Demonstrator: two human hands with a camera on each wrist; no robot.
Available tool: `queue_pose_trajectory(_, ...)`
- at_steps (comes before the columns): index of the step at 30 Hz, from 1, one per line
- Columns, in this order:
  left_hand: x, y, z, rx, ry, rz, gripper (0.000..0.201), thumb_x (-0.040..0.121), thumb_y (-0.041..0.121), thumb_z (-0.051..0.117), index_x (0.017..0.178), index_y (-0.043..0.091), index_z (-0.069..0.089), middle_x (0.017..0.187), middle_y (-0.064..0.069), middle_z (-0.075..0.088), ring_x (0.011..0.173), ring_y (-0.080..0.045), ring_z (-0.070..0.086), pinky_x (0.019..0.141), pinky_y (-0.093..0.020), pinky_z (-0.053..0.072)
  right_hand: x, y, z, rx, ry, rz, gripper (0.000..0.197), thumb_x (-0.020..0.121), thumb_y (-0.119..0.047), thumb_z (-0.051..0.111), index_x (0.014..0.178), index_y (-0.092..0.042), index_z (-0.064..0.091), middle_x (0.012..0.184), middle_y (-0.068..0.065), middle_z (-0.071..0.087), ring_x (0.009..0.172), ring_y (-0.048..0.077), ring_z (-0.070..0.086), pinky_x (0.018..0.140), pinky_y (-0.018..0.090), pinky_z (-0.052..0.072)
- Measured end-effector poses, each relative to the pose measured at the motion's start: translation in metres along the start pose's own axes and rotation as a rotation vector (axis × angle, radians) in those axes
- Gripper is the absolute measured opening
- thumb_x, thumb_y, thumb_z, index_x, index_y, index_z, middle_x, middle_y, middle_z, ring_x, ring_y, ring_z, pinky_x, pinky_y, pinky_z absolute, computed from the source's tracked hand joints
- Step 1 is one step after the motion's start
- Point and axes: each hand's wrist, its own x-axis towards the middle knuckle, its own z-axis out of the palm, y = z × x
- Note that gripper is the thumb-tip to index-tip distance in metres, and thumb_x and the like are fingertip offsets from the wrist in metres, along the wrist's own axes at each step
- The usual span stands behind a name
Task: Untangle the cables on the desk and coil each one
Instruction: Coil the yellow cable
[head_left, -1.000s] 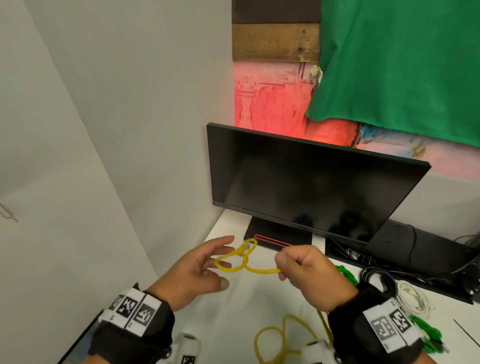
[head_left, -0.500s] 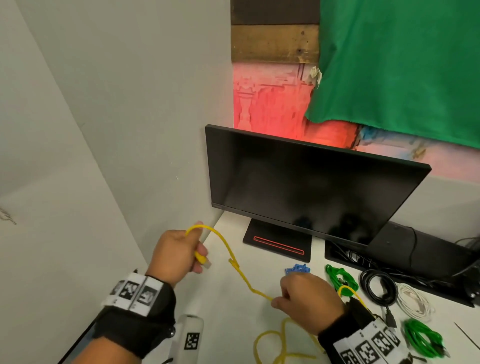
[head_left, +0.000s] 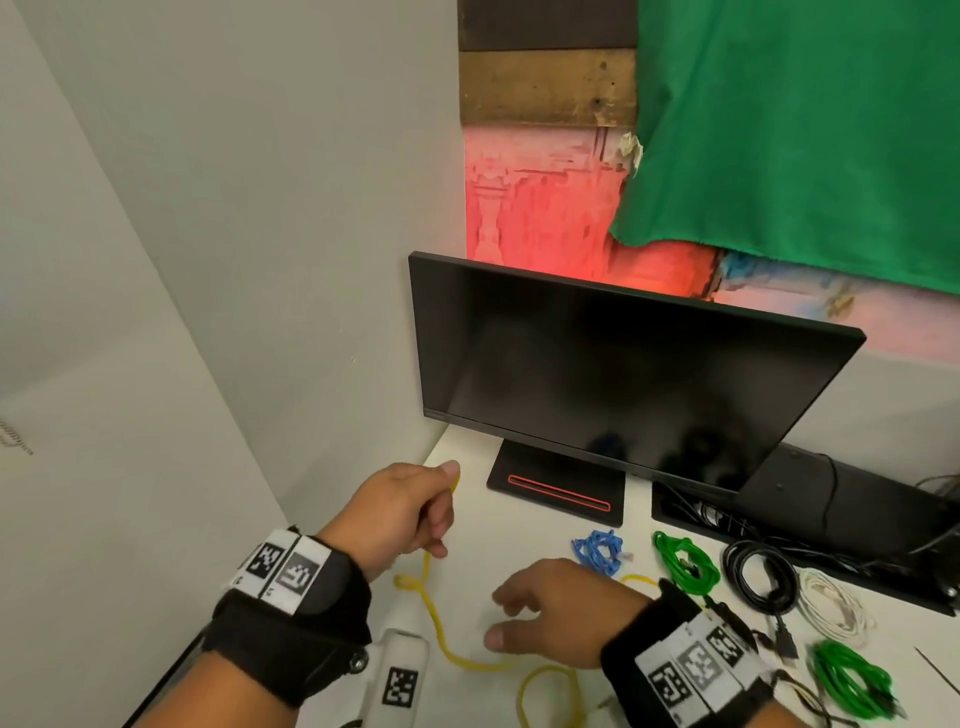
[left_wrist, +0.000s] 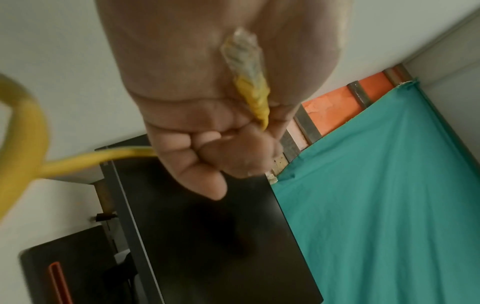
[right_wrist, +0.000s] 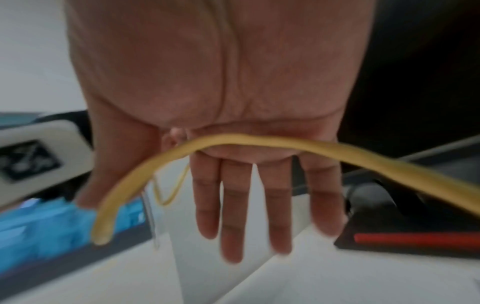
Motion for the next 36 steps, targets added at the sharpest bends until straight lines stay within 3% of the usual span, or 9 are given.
queue_pose_trajectory(3,0.002,0.003,0.002,-0.088,0.016,0.009,0.049,0.095,0.026,0.049,0.052,0.006,0.059,0.055,-0.014,0.056,0.041,-0.023,0.043,0.068,-0.044,0.052,0.002,-0.019,0.005,-0.198,-0.096,0.014,0.066,0.079,-0.061,0.067,0.136,-0.032,0.053,0.134,-0.009,0.054,0.127,0.02,0.048,0.106,0.04,0.04)
queue_pose_trajectory(6,0.001,0.003,0.003,-0.158,-0.011,-0.035,0.048,0.098,0.025,0.046,0.064,0.001,0.071,0.07,-0.019,0.068,0.049,-0.024,0.057,0.072,-0.042,0.054,0.006,-0.033,0.016,-0.535,0.043,-0.052,0.051,0.086,-0.028,0.064,0.134,-0.019,0.05,0.148,0.006,0.039,0.144,0.034,0.024,0.117,0.052,0.02)
queue_pose_trajectory(10,0.002,0.002,0.008,-0.342,-0.073,-0.121,0.047,0.095,0.037,0.049,0.087,-0.001,0.076,0.097,-0.023,0.072,0.072,-0.029,0.069,0.073,-0.037,0.059,0.018,-0.052,0.015,-0.31,0.233,-0.154,0.043,0.086,-0.052,0.058,0.117,-0.021,0.055,0.111,0.002,0.064,0.108,0.029,0.058,0.091,0.038,0.043)
queue_pose_trajectory(14,0.006,0.002,-0.002,-0.338,-0.092,-0.122,0.071,0.085,0.06,0.043,0.108,-0.001,0.071,0.111,-0.02,0.071,0.102,-0.032,0.07,0.09,-0.042,0.054,0.02,-0.056,0.014,-0.043,0.185,-0.194,0.035,0.092,-0.052,0.055,0.08,-0.019,0.058,0.078,0.001,0.064,0.078,0.022,0.062,0.071,0.033,0.048)
queue_pose_trajectory(17,0.007,-0.004,-0.018,-0.193,-0.092,-0.078,0.091,0.078,0.076,0.034,0.118,0.001,0.063,0.113,-0.018,0.071,0.106,-0.029,0.068,0.097,-0.039,0.049,0.013,-0.045,0.004,0.398,0.17,-0.254,0.034,0.092,-0.047,0.052,0.078,-0.017,0.063,0.069,-0.001,0.07,0.065,0.008,0.06,0.074,0.033,0.051)
queue_pose_trajectory(22,-0.002,-0.023,-0.024,-0.104,-0.104,0.232,0.091,0.065,0.077,0.067,0.112,-0.001,0.067,0.107,-0.022,0.072,0.106,-0.037,0.067,0.099,-0.045,0.049,0.007,-0.043,-0.017,0.873,0.245,-0.385,0.028,0.092,-0.034,0.051,0.073,-0.023,0.069,0.059,0.007,0.065,0.06,0.023,0.065,0.066,0.033,0.053)
queue_pose_trajectory(28,-0.007,-0.042,-0.018,-0.078,-0.219,0.217,0.071,0.062,0.071,0.075,0.089,0.005,0.075,0.078,-0.012,0.074,0.077,-0.031,0.068,0.079,-0.039,0.053,0.007,-0.035,-0.043,1.149,0.539,-0.431,0.029,0.091,-0.024,0.05,0.07,-0.018,0.068,0.053,0.008,0.054,0.049,0.024,0.057,0.051,0.029,0.047)
queue_pose_trajectory(31,-0.012,-0.046,-0.014,0.002,-0.134,0.174,0.032,0.065,0.043,0.079,0.067,0.013,0.069,0.057,-0.007,0.059,0.05,-0.017,0.054,0.057,-0.028,0.044,0.007,-0.017,-0.057,1.023,0.74,-0.357,0.041,0.103,-0.013,0.044,0.07,-0.019,0.067,0.056,0.004,0.052,0.052,0.022,0.053,0.047,0.028,0.043)
queue_pose_trajectory(36,-0.014,-0.047,-0.025,-0.212,0.017,0.084,0.037,0.056,0.036,0.08,0.054,0.008,0.055,0.046,-0.009,0.044,0.042,-0.019,0.041,0.054,-0.029,0.041,0.007,-0.002,-0.053,0.781,0.982,-0.302,0.03,0.101,-0.015,0.051,0.079,-0.02,0.07,0.051,-0.016,0.055,0.048,-0.001,0.052,0.047,0.01,0.04)
